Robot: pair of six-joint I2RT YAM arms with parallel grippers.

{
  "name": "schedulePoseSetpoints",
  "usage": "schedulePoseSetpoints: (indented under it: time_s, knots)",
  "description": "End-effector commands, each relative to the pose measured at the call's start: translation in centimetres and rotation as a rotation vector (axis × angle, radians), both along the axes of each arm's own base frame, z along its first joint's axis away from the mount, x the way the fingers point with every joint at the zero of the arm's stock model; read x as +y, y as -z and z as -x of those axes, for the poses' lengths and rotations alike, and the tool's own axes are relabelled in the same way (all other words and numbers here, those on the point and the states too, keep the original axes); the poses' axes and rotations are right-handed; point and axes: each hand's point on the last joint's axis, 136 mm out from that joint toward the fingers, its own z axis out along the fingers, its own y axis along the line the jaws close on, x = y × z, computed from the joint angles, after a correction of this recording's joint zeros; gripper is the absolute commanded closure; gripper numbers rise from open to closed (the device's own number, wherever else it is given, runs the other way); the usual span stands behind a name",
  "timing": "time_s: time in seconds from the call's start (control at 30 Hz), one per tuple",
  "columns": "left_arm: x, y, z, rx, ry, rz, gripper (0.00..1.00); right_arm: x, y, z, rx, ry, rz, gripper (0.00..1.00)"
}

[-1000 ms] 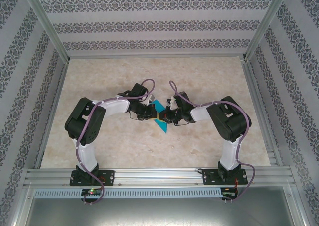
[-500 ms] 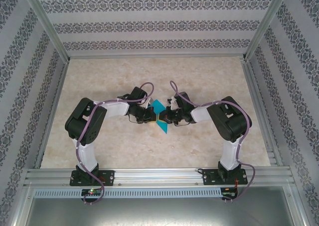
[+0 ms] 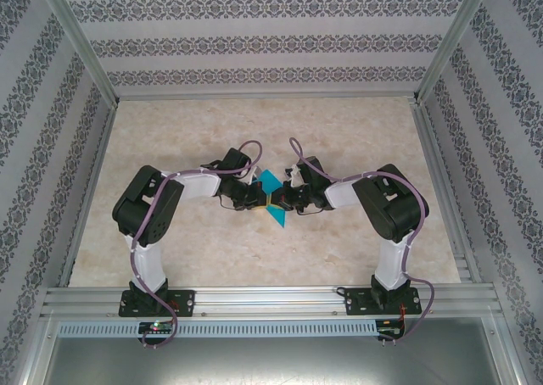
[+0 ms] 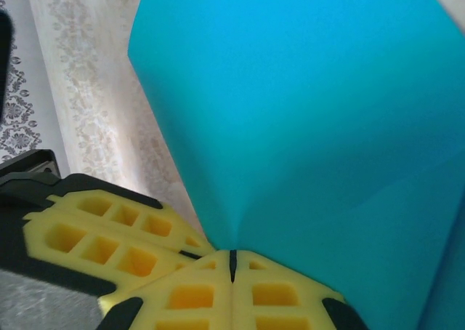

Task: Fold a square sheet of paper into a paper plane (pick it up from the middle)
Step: Third fold the triangle at the center of the table.

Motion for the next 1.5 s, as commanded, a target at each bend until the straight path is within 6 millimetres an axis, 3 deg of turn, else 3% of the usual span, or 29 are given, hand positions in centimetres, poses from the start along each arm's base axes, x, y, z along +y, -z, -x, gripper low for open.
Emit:
schedulePoseSetpoints:
  time_s: [0.0,0.67,1.07,1.27,1.47]
  knots:
    - [0.1,1.3,-0.4,-0.008,0.018,-0.041,1.00,-1.6,2.8,2.0,0.096,0.023,0.091,1.00]
    - [3.3,5.5,0.8,-0.001,0.127,-0.320,1.00,-2.2,-0.4,-0.3,0.024,0.061,0.071,1.00]
    - [4.8,6.6,1.1,-0.009,0.179,-0.437,1.00,-4.9,0.7,-1.0,0.029,0.097,0.135,1.00]
    - [5.0,7.0,1.3,-0.008,0.196,-0.464,1.00,-5.8,0.0,-1.5,0.010,0.121,0.136,1.00]
    - [4.7,6.9,1.2,-0.015,0.208,-0.465,1.00,-5.2,-1.9,-2.2,-0.029,0.103,0.119,1.00]
